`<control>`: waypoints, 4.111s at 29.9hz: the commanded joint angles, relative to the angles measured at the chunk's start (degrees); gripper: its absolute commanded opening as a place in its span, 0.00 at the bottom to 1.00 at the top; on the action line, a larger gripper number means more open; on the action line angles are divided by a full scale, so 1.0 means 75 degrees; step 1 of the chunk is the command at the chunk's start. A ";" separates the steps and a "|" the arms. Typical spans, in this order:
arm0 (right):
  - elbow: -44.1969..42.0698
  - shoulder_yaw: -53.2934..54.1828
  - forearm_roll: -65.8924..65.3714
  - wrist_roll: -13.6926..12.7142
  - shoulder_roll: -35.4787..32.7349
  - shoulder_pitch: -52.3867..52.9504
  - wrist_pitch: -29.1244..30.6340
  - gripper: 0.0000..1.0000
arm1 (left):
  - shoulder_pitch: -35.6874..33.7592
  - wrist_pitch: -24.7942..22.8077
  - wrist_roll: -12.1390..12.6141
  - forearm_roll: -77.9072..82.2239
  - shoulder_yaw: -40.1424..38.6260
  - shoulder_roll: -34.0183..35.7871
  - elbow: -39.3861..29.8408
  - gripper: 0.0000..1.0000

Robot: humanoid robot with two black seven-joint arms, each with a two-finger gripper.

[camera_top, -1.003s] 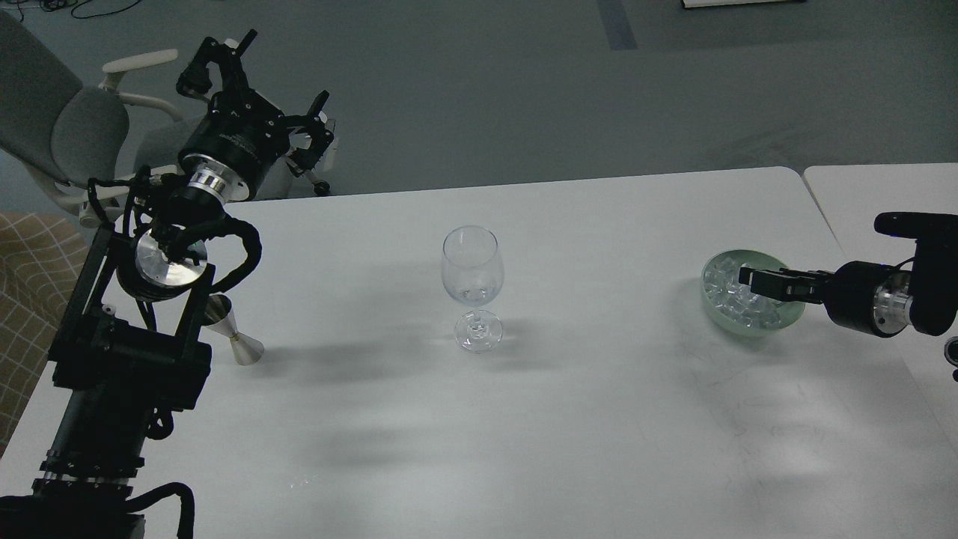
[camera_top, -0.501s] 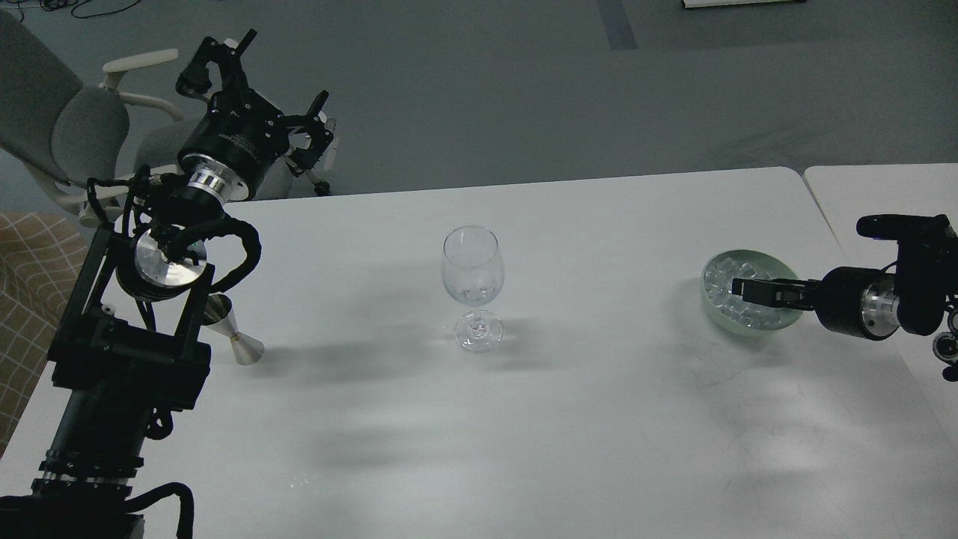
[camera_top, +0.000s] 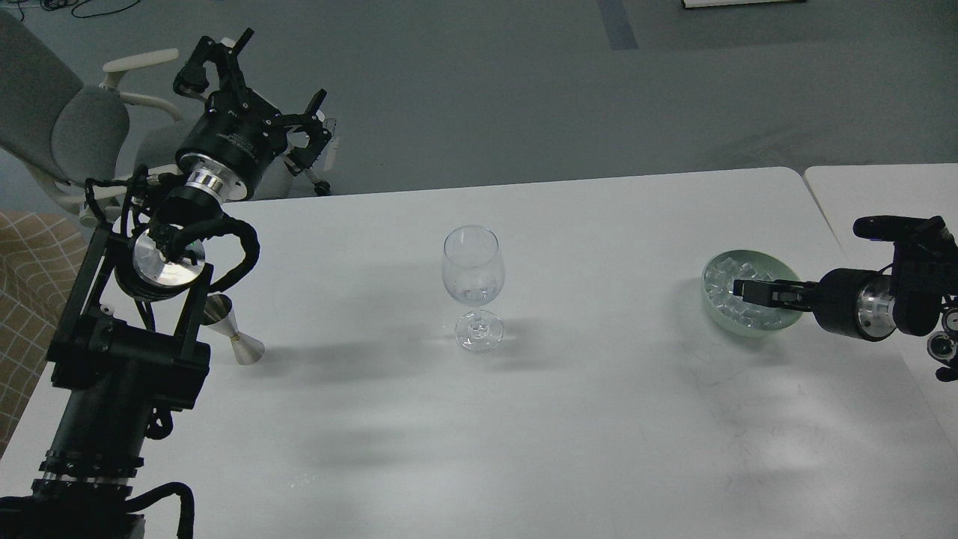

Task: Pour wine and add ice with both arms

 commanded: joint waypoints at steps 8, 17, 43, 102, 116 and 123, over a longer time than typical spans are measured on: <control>-0.0011 -0.0004 0.0000 -0.0039 0.0065 0.0021 0.0154 0.61 | 0.0040 -0.0023 -0.0001 0.0000 -0.0006 -0.0022 0.0001 0.98; -0.0105 -0.0004 0.0012 -0.0074 0.0147 0.0021 0.0177 0.55 | 0.0052 -0.0093 -0.0012 0.0000 -0.0006 -0.0010 0.0001 0.98; -0.0093 0.0008 0.0117 -0.0262 0.0194 0.0032 0.0177 0.16 | 0.0110 -0.0152 -0.0013 0.0000 -0.0006 -0.0022 -0.0011 0.98; 0.3282 0.0207 0.0036 -0.1516 0.1517 0.4040 0.1766 0.09 | 0.0110 -0.0152 -0.0024 0.0000 0.0029 -0.0174 -0.0011 0.98; 0.1970 0.0195 -0.0234 -0.1621 0.3286 0.4122 0.1766 0.10 | 0.0098 -0.0164 -0.0013 -0.0011 0.0053 -0.0151 -0.0011 0.98; 0.1736 -0.0132 -0.0386 -0.1621 0.3709 0.4122 0.1766 0.10 | 0.0110 -0.0211 -0.0013 -0.0012 0.0052 -0.0174 0.0001 0.98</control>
